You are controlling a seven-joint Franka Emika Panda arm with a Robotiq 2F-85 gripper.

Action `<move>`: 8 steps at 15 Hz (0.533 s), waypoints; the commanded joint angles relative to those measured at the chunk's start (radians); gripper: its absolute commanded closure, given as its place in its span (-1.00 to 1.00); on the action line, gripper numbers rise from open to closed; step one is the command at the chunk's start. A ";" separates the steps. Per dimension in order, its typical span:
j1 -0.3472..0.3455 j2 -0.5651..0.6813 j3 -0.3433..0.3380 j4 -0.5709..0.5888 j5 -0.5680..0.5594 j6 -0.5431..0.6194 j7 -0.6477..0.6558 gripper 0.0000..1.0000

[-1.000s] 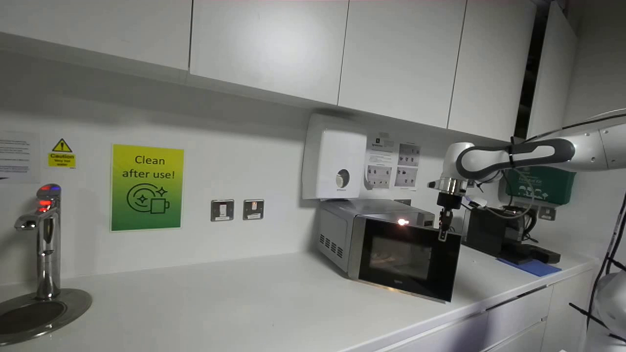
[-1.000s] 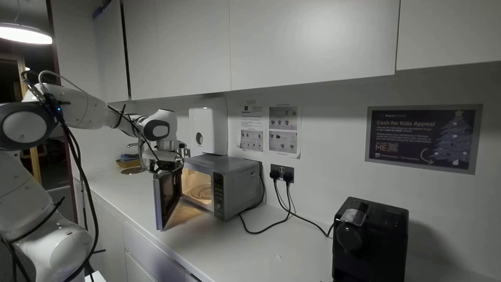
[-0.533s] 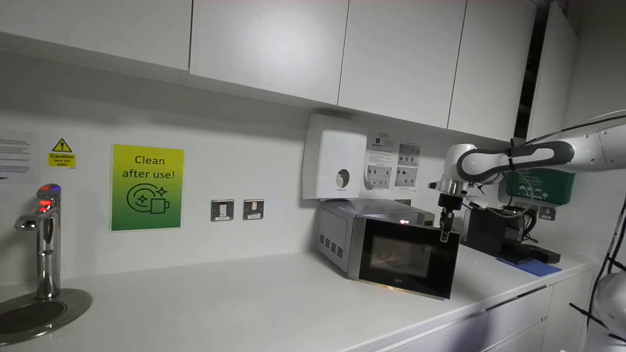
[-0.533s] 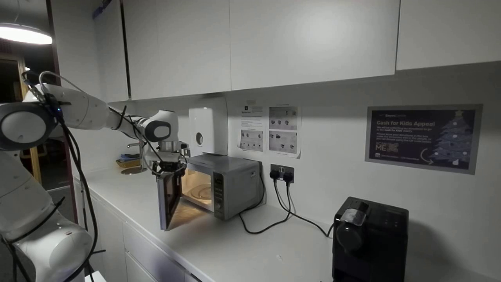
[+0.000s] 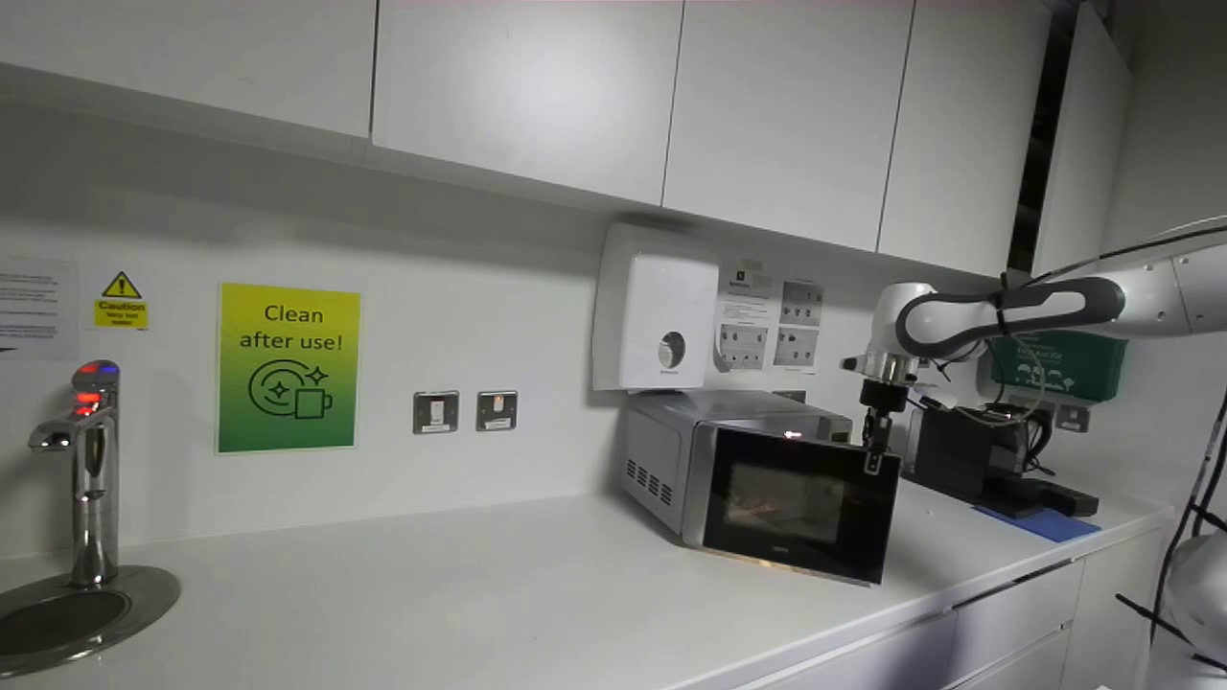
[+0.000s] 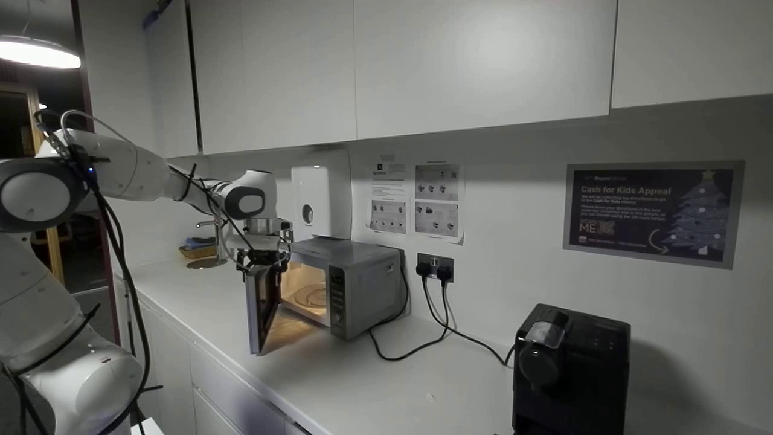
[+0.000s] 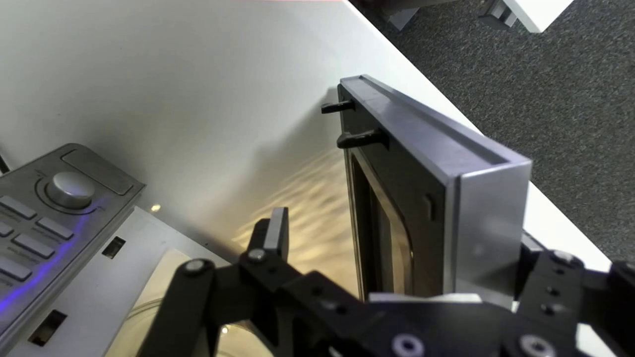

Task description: Close the microwave door

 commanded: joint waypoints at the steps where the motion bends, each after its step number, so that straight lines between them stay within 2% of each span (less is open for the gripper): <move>1: -0.007 -0.030 -0.011 -0.028 -0.018 0.033 -0.056 -1.00; 8: -0.015 -0.027 -0.018 -0.029 -0.031 0.055 -0.135 -1.00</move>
